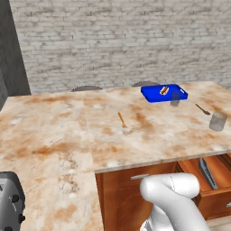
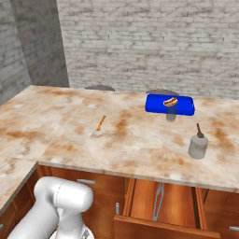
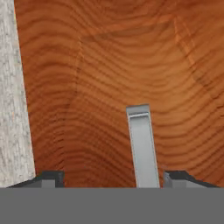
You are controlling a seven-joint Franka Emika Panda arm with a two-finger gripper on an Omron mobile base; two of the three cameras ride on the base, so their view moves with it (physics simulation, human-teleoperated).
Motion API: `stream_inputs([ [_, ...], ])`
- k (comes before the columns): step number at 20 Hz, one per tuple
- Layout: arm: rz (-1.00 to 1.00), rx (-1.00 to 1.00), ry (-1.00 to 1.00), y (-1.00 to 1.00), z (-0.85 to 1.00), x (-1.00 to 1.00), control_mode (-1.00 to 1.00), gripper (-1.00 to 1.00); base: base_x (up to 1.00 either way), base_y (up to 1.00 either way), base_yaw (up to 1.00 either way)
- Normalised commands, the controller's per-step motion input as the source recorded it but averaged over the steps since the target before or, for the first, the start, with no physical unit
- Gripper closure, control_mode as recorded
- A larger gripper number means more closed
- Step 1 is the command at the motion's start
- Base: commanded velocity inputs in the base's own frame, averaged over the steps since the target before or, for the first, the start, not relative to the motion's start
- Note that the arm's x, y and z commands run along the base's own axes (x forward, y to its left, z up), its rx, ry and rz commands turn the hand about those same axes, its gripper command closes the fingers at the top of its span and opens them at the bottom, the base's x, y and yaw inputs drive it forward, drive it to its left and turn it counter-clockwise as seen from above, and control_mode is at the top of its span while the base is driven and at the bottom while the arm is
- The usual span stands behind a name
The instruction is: Take the tongs from the drawer on the right and place them on the dining counter next to the tray containing the hot dog.
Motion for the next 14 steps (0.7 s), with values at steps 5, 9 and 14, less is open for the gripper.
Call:
stream_inputs([
  [5,-0.05,-0.06,0.0,0.0,0.39,-0.26,-1.0,-1.0,0.0,0.0,0.0],
  [9,-0.04,-0.05,0.0,0.0,0.42,-0.32,-1.0,-1.0,0.0,0.0,0.0],
  [14,-0.02,-0.04,0.01,0.0,0.4,-0.54,-1.0,-1.0,0.0,0.0,0.0],
])
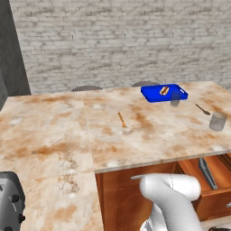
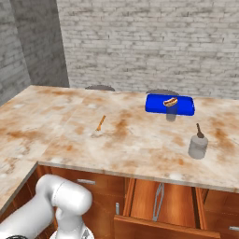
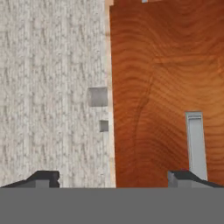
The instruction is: Take the tongs from the drawer on the right and place them on the dining counter next to the tray containing the hot dog.
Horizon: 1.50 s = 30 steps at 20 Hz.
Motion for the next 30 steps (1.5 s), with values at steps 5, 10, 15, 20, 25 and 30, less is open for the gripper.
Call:
stream_inputs([
  [5,-0.02,0.0,0.11,0.0,0.53,-0.37,-1.0,-1.0,0.0,0.0,0.0],
  [10,0.0,-0.01,0.23,0.0,0.55,-0.27,-1.0,-1.0,0.0,0.0,0.0],
  [15,-0.02,-0.03,0.24,0.02,0.39,-0.26,-1.0,-1.0,0.0,0.0,0.0],
  [20,-0.05,-0.03,0.11,0.04,0.11,-0.2,-1.0,-1.0,0.0,0.0,0.0],
  [25,-0.03,-0.01,0.17,0.0,0.25,-0.17,-1.0,-1.0,0.0,0.0,0.0],
  [30,0.0,0.0,0.21,0.0,0.41,-0.01,-1.0,-1.0,0.0,0.0,0.0],
])
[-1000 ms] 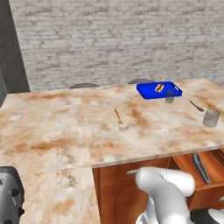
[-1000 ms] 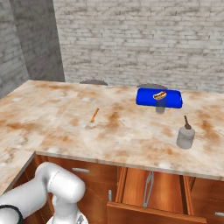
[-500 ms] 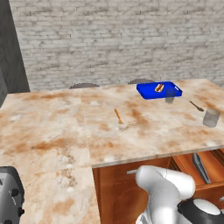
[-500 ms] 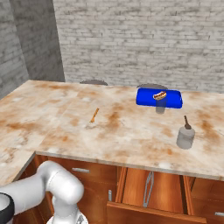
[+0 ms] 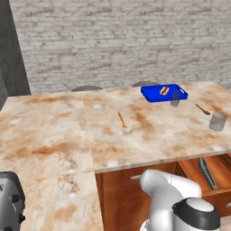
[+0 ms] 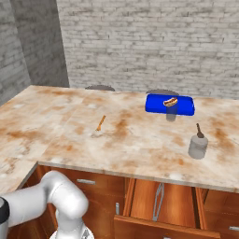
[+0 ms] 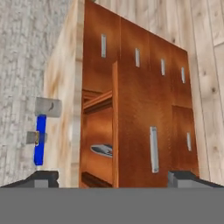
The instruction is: Take the tongs from the drawer on the right and place them on the dining counter next to the tray containing the hot dog.
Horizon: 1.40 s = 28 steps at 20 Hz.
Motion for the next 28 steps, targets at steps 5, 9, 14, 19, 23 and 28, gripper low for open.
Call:
stream_inputs([
  [5,0.0,0.0,0.21,0.0,0.45,0.0,-1.0,-1.0,0.0,0.0,0.0],
  [9,0.0,0.0,0.21,0.0,0.39,0.0,-1.0,-1.0,0.0,0.0,0.0],
  [14,0.0,0.0,0.14,0.0,0.2,0.08,-1.0,-1.0,0.0,0.0,0.0],
  [19,0.01,0.0,0.15,0.0,0.03,0.33,-1.0,-1.0,0.0,0.0,0.0],
  [23,0.02,0.0,0.15,0.0,0.0,0.22,-1.0,-1.0,0.0,0.0,0.0],
  [28,0.0,0.0,0.06,0.0,0.0,0.31,-1.0,-1.0,0.0,0.0,0.0],
])
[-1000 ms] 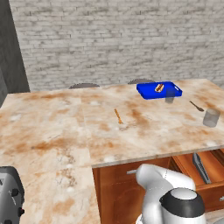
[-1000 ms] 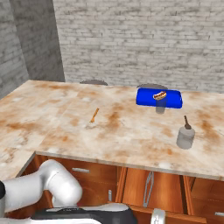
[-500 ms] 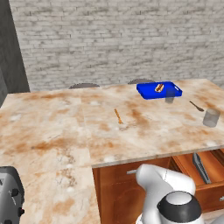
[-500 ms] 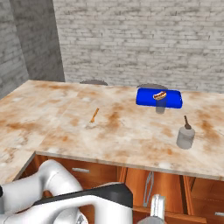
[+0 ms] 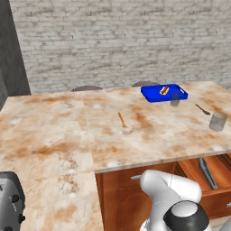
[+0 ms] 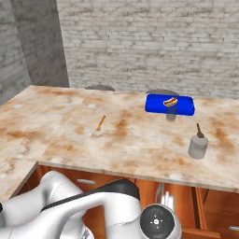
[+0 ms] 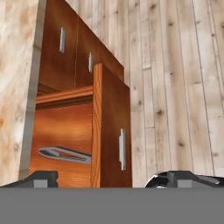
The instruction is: Take the tongs from the drawer on the right and place them on the dining counter next to the tray containing the hot dog.
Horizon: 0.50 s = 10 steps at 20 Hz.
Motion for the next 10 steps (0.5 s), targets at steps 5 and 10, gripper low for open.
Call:
stream_inputs([
  [5,0.0,0.0,0.0,0.0,0.0,0.48,-1.0,-1.0,0.0,0.0,0.0],
  [10,0.0,0.0,0.01,0.04,-0.01,0.36,-1.0,-1.0,0.0,0.0,0.0],
])
